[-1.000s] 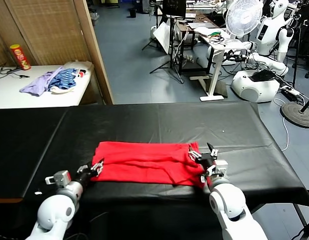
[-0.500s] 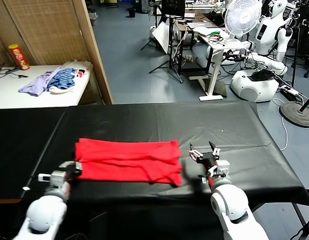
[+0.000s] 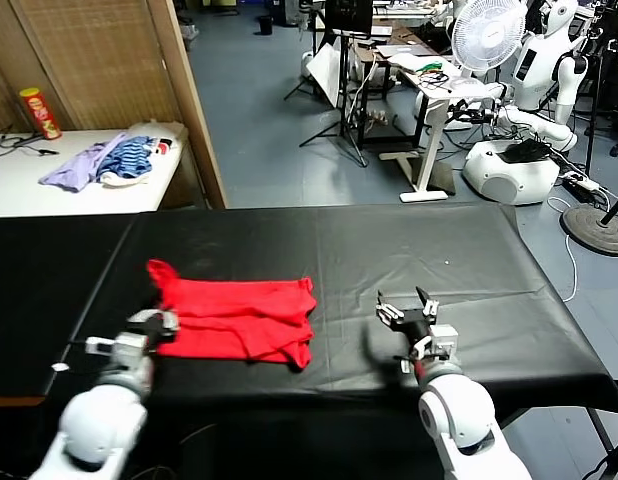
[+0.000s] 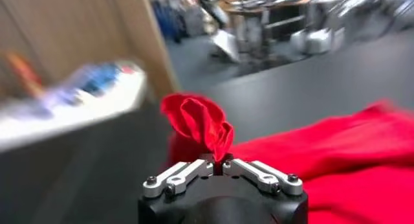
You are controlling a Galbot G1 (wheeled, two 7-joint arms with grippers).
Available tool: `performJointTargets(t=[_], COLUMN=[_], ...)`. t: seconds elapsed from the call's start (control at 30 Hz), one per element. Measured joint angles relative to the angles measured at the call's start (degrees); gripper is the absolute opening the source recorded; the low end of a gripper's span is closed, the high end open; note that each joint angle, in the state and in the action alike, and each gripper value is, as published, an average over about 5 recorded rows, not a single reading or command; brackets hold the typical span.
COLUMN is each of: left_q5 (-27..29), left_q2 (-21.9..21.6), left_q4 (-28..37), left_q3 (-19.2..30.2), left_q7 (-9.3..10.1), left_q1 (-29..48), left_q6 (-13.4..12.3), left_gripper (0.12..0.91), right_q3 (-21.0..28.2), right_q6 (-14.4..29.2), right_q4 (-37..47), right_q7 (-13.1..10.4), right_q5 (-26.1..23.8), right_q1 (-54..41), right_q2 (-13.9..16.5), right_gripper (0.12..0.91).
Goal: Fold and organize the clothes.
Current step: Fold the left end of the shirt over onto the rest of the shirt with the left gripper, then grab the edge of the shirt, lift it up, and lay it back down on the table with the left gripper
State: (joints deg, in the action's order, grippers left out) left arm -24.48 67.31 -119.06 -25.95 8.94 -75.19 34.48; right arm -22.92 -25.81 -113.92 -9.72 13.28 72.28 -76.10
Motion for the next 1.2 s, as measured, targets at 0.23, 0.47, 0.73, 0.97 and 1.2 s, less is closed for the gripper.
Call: performJointTargets(t=[0.23, 0.47, 0.73, 0.97, 1.2], left_q5=[-9.2, -9.2, -12.2, -16.6, -8.2], left_q2=[5.8, 9.4, 11.0, 12.0, 8.2], left_q4=[1.8, 4.2, 2.7, -0.7, -1.3], left_q3=[5.7, 7.5, 8.0, 6.6, 1.9], left_q7=[0.68, 0.44, -0.66, -0.71, -3.26], left_q1=[4.9, 6.0, 4.3, 2.4, -0.6], left_q6=[0.3, -0.1, -0.1, -2.1, -7.1], left_gripper=[0.156, 0.156, 0.333, 0.706, 0.797], right_q3=[-0.9, -0.6, 1.0, 4.7, 12.2], right_q6=[0.1, 0.1, 0.3, 0.3, -0.7], right_q4=[0.1, 0.5, 1.9, 3.4, 6.2], right_q7=[0.0, 0.1, 2.3, 6.2, 8.0], right_q5=[0.0, -0.1, 0.3, 4.8, 5.4], right_q1=[0.4, 0.2, -1.1, -3.8, -10.1], right_q2=[-0.2, -0.4, -0.3, -0.1, -0.8], right_gripper=[0.798, 0.798, 0.798, 0.798, 0.798])
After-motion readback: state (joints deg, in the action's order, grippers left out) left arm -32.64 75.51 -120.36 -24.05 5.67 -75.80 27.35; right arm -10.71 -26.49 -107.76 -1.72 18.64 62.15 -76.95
